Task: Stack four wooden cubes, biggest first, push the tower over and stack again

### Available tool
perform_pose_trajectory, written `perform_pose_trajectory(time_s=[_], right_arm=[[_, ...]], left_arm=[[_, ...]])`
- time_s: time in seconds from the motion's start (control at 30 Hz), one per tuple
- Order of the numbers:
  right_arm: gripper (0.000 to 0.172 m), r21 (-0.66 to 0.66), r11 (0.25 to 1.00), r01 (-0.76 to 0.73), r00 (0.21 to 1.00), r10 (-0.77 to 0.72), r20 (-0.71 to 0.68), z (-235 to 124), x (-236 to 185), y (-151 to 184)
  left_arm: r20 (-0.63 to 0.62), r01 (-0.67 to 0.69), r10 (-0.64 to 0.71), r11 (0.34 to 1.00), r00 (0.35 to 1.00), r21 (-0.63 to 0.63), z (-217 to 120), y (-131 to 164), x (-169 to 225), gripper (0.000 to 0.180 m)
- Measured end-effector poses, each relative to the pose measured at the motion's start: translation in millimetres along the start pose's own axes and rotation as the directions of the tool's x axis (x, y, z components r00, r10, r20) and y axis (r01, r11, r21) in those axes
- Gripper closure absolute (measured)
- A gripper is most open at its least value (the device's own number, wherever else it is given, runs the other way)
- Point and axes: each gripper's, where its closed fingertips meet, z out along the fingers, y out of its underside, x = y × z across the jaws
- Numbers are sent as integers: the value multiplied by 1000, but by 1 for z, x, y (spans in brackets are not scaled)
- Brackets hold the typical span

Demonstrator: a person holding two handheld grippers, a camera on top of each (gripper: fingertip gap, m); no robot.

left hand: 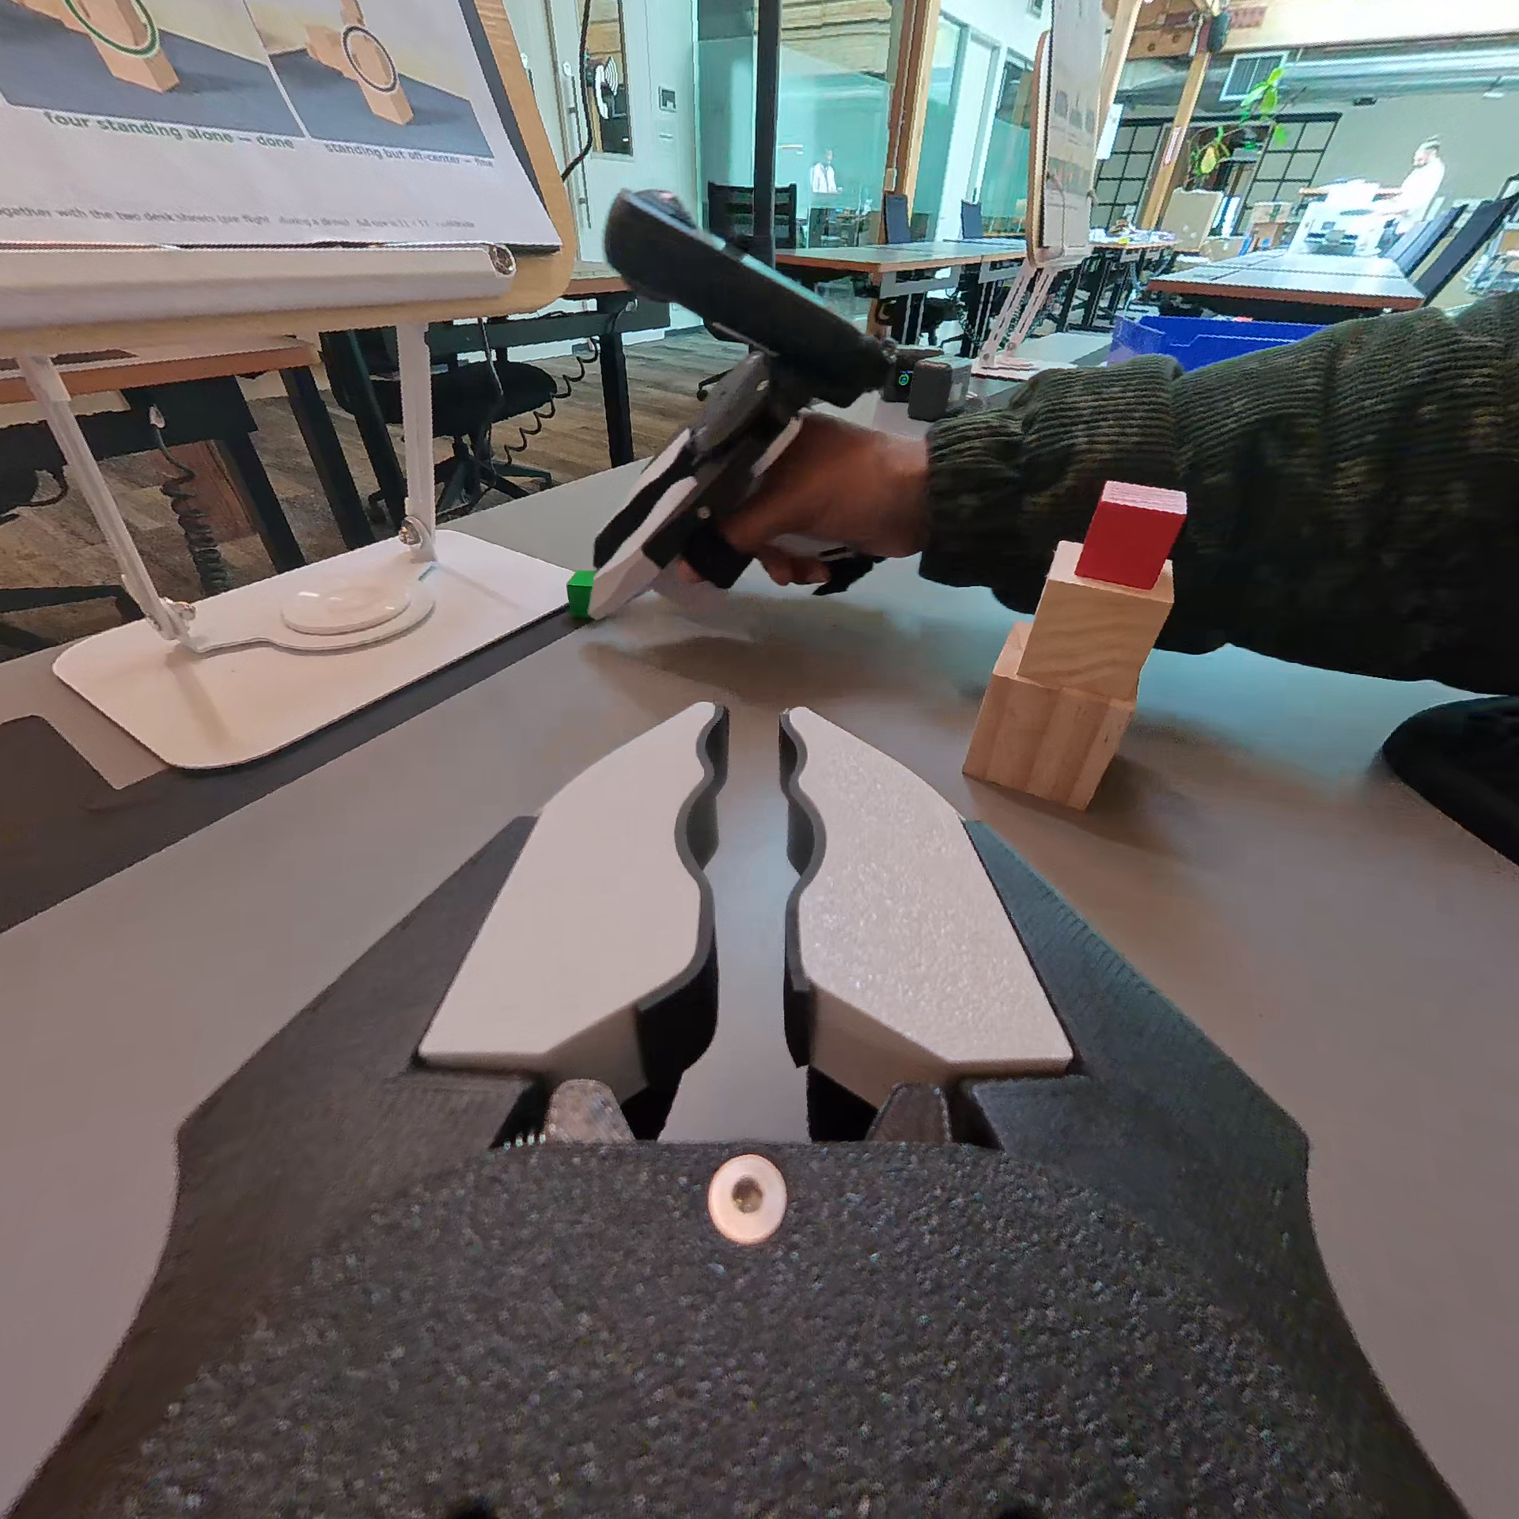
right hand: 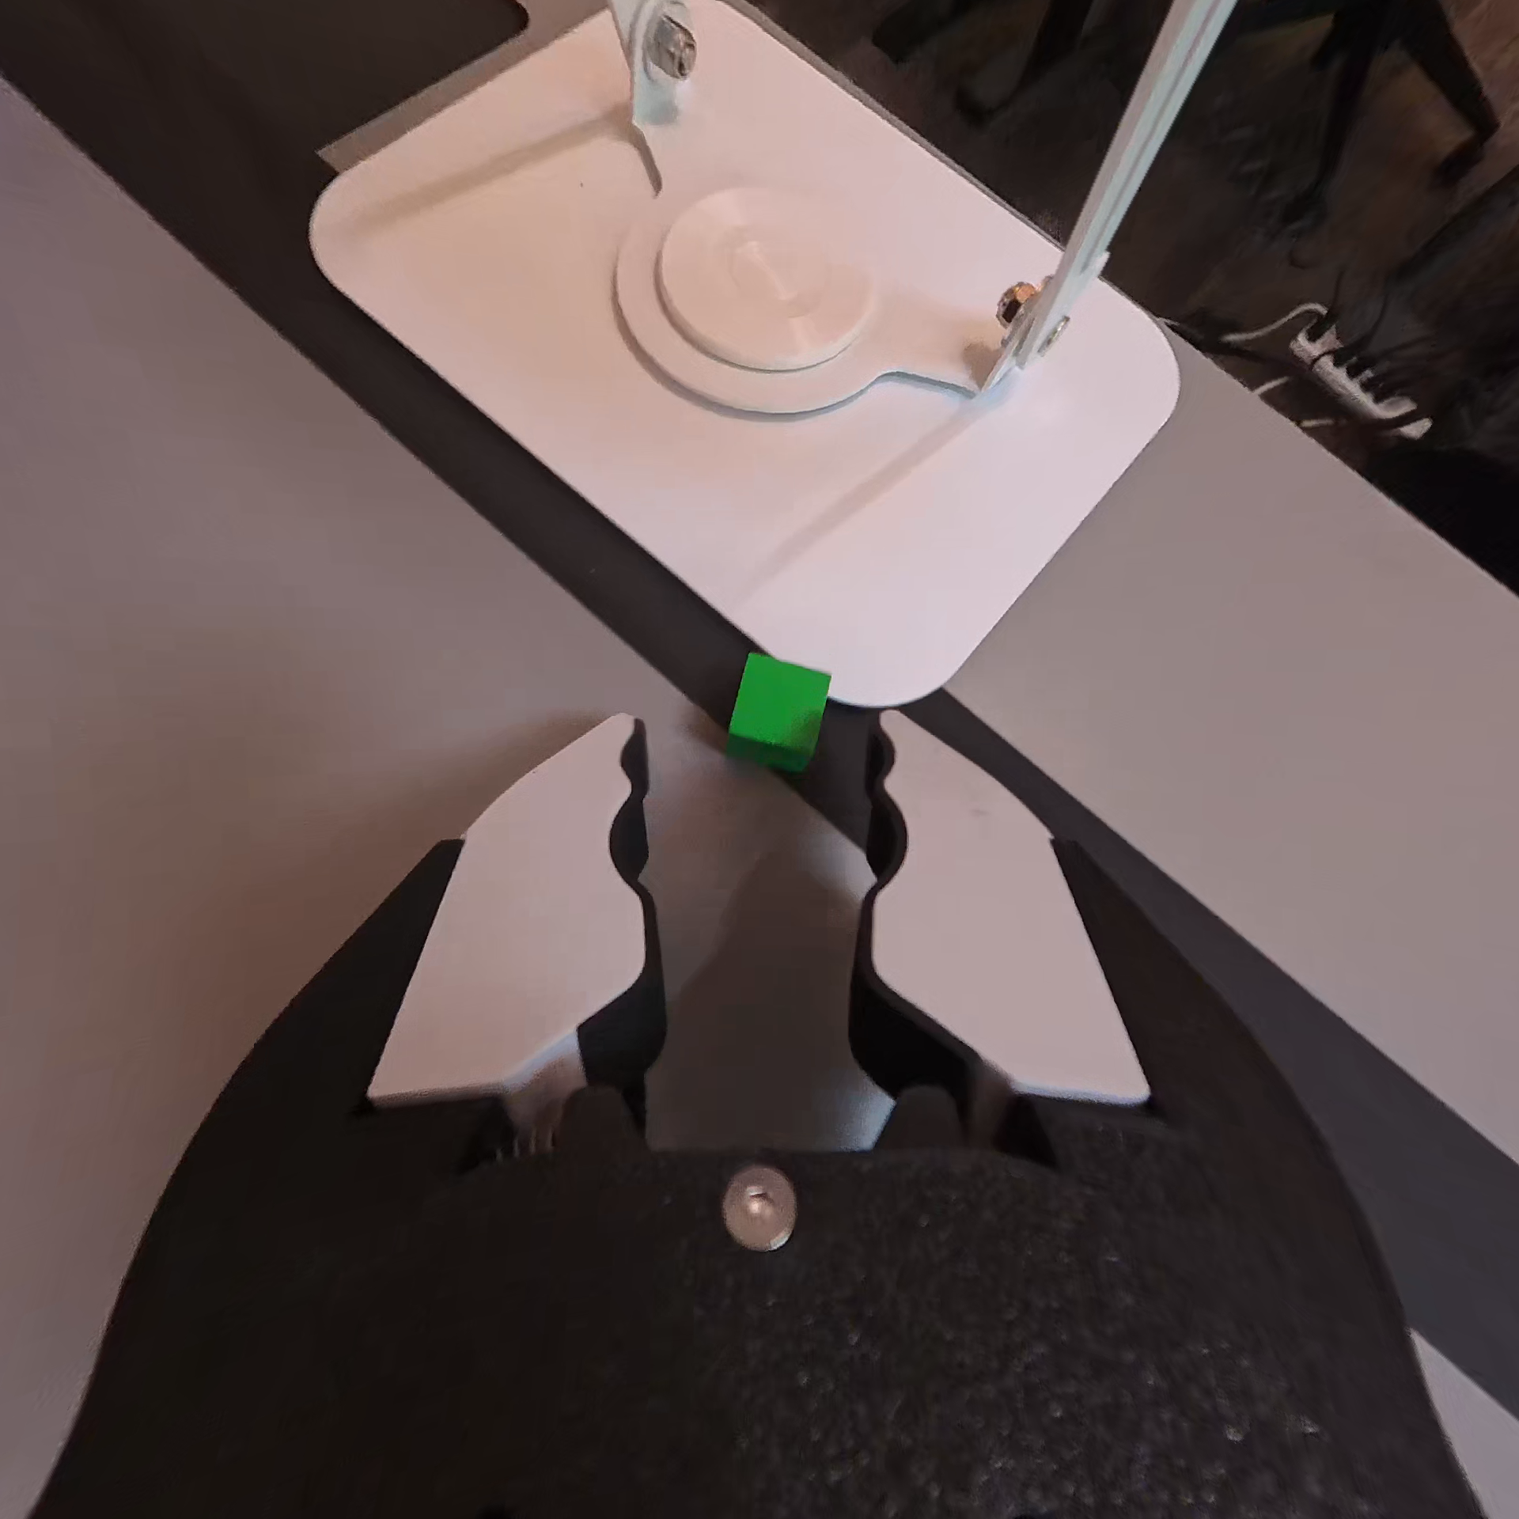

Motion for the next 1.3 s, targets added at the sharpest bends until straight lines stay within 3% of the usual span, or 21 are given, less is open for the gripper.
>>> perform_pose_trajectory(time_s=[0.03,0.1,0.17,0.3,0.43,0.53,0.8,1.3], right_arm=[[149,-29,1000,-3,1000,3,8,4,0,1],[150,-45,999,26,999,-25,36,4,-2,-1],[150,44,990,132,978,-138,154,-16,-18,-14],[150,262,922,285,840,-372,396,-102,-62,-31],[150,293,873,390,688,-488,537,-189,-96,-17],[150,276,837,472,603,-535,592,-225,-122,6],[150,226,799,557,564,-564,604,-233,-142,45],[150,210,780,590,556,-580,595,-230,-148,54]], left_arm=[[-2,1,-1,1000,1000,1,0,0,0,169],[-1,8,-8,1000,1000,-2,0,1,-1,170],[1,12,-12,1000,1000,-6,0,2,-2,170],[-11,9,-9,1000,1000,0,0,0,1,171],[-21,1,-1,1000,1000,1,2,-2,5,170],[-16,3,-3,1000,1000,13,1,-4,4,170],[-9,-1,1,999,1000,43,-4,-7,4,170],[-40,-21,26,994,999,106,-8,-15,9,180]])
